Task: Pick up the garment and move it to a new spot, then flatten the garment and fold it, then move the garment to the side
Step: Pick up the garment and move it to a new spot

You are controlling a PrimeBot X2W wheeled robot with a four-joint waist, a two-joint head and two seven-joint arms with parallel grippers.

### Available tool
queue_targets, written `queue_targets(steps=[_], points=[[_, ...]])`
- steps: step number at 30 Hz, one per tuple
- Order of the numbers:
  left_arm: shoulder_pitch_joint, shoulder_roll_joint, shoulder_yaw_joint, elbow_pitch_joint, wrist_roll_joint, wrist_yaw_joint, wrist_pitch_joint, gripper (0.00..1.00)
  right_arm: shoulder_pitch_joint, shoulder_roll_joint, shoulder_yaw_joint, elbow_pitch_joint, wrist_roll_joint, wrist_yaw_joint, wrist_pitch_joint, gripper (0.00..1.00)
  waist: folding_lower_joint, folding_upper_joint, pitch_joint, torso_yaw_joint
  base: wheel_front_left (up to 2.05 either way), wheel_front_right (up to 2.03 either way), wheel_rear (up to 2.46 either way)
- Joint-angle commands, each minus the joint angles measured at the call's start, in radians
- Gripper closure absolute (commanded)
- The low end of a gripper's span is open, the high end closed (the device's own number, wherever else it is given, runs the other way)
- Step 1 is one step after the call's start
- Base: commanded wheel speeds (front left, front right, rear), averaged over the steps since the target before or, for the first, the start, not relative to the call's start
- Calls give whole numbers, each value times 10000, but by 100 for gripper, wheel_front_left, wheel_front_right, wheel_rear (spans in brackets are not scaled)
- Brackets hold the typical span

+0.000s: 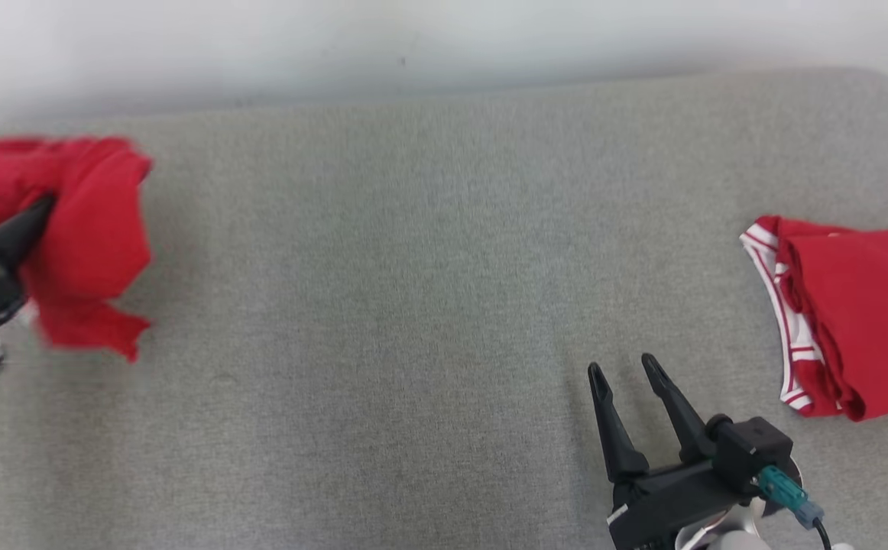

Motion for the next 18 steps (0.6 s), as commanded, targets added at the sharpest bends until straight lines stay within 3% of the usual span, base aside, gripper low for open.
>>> queue_targets(steps=[1,12,18], points=[[-161,-105,-301,-324,-148,-188,130,100,219,-1,-12,35,83,-23,-21,0,1,0,-747,10,0,0,0],[70,-1141,-2660,-1720,-72,-1156,565,100,843,-1,-173,2,196,-23,-6,0,1,0,-1611,-982,0,0,0],[742,-1639,-3755,-1771,470,-1341,-26,100,959,1,-259,-264,-97,-23,134,0,1,0,-1492,-1761,0,0,0]])
